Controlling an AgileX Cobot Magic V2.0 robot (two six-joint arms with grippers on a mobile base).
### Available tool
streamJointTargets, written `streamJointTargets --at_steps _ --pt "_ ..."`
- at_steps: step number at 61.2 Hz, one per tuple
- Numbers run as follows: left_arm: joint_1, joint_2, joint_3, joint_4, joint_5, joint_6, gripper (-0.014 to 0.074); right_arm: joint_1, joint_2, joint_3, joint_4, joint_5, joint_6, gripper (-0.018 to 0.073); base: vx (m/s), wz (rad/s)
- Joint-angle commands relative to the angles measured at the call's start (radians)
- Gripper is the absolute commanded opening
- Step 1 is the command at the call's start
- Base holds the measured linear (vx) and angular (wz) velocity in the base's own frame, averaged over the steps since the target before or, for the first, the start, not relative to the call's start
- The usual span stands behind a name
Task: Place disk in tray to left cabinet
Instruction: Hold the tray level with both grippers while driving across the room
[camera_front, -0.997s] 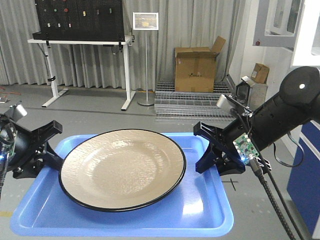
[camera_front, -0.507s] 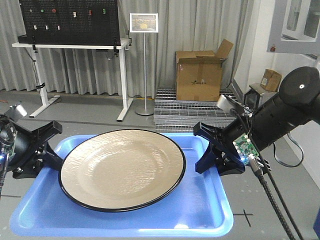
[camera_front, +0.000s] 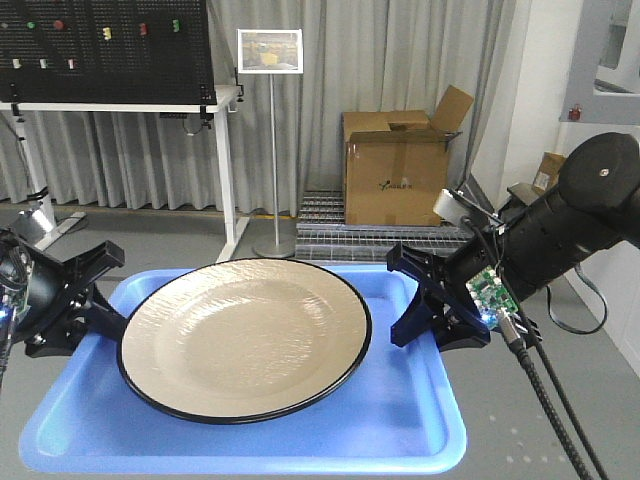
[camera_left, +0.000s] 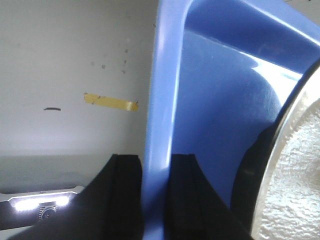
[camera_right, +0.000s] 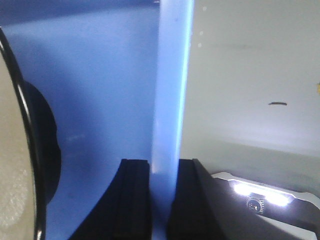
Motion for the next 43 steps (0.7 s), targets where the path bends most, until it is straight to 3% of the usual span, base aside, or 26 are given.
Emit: streamJointTargets --at_steps 1,43 --pt "-0.030 -0.051 -0.038 -0.194 -0.006 -0.007 -0.0001 0.025 -0.060 -0.038 0.180 0.025 -0.013 -0.0004 0.64 -0.07" --pt "-0.030 -0.051 -0.038 -0.194 -0.006 -0.007 -0.0001 0.025 -0.060 -0.038 0.180 0.025 -0.013 -0.0004 0.63 -0.03"
